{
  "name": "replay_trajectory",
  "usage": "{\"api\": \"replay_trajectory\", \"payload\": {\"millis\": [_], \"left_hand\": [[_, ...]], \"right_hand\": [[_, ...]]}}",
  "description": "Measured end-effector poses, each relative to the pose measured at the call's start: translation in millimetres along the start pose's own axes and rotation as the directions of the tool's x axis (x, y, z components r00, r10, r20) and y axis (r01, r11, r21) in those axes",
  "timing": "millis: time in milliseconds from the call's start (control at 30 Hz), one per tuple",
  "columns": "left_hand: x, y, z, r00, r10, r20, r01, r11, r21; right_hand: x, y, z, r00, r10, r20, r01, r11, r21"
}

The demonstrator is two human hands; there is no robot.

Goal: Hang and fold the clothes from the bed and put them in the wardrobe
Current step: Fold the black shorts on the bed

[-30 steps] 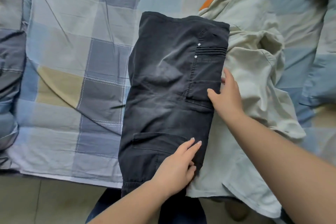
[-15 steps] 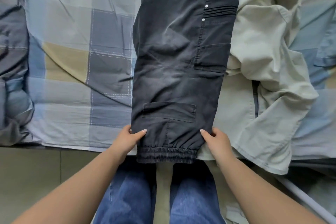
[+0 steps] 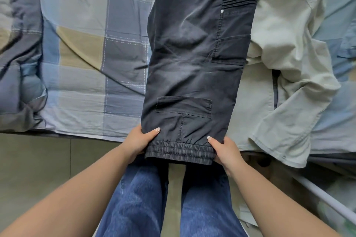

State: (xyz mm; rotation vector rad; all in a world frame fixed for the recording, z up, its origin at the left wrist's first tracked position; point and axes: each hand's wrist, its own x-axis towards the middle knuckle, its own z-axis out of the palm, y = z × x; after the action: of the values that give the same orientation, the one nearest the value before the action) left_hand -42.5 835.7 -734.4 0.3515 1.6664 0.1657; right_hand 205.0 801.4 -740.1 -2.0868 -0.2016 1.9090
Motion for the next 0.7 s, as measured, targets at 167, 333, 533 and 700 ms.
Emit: {"api": "replay_trajectory", "payload": {"millis": [167,333,533,700], "left_hand": [[-30,6,-7,1.000,-0.018,0.017,0.019,0.998,-0.057],[-72,8,-17,0.993,-0.106,0.058,0.109,0.993,-0.049],[-137,8,-25,0.951,-0.261,0.162,0.269,0.963,-0.024],[-164,3,-38,0.942,-0.304,0.145,0.299,0.953,0.053]], "right_hand": [[-30,-9,-1,1.000,0.027,-0.004,-0.026,0.995,0.098],[-73,-13,-4,0.995,0.096,0.030,-0.099,0.987,0.125],[-137,-17,-16,0.973,0.227,0.037,-0.229,0.972,0.048],[-182,-10,-11,0.957,0.288,0.033,-0.290,0.955,0.070]]}}
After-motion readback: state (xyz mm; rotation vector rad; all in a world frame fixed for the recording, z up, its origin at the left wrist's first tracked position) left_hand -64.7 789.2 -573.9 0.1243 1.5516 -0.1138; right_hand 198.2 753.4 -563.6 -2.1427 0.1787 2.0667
